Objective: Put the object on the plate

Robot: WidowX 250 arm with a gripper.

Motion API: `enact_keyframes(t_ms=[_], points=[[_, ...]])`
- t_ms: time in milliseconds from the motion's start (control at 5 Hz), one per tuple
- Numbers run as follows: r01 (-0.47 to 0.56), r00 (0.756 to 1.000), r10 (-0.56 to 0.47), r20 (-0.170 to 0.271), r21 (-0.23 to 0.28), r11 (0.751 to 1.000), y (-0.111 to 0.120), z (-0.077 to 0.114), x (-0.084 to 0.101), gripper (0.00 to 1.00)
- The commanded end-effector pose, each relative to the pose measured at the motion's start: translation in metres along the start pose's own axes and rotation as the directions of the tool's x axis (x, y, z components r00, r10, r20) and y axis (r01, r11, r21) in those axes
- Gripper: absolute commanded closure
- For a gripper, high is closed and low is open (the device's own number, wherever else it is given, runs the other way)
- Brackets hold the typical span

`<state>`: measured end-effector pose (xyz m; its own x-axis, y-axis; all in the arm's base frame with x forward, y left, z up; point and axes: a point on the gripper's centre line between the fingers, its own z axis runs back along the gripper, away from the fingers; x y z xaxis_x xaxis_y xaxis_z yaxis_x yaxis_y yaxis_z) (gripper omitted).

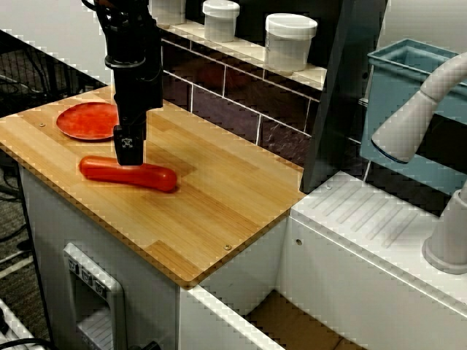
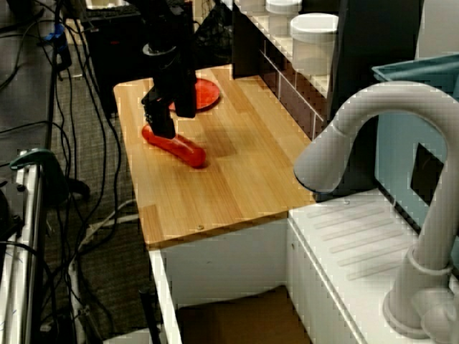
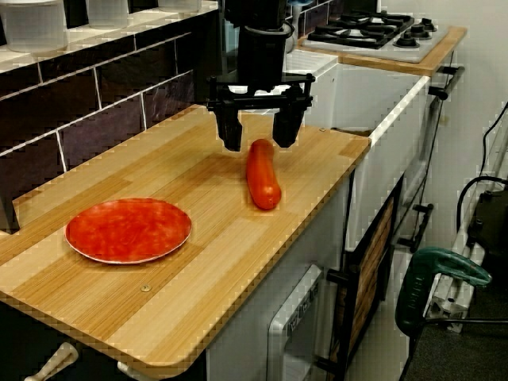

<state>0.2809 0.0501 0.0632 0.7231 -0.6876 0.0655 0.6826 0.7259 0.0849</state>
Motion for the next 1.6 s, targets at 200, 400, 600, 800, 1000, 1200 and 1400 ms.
enact_keyframes(t_ms=[200,400,600,800,1000,1200,1400], points=[[0.122,0.991,-0.123,0.046,0.013,0.992,0.005,-0.001,-0.003,0.0],[0.149,0.988,-0.149,0.041,0.008,0.989,0.005,0.001,-0.004,0.0],[0.149,0.988,-0.149,0.031,0.006,0.989,0.006,-0.005,-0.006,0.0],[0.133,0.991,-0.134,0.017,0.008,0.991,0.008,-0.015,-0.005,0.0],[0.126,0.992,-0.126,0.008,0.012,0.992,0.009,-0.024,-0.003,0.0],[0.125,0.992,-0.125,-0.006,0.012,0.992,0.009,-0.032,-0.001,0.0],[0.119,0.993,-0.119,-0.006,0.008,0.993,0.011,-0.035,-0.001,1.0]])
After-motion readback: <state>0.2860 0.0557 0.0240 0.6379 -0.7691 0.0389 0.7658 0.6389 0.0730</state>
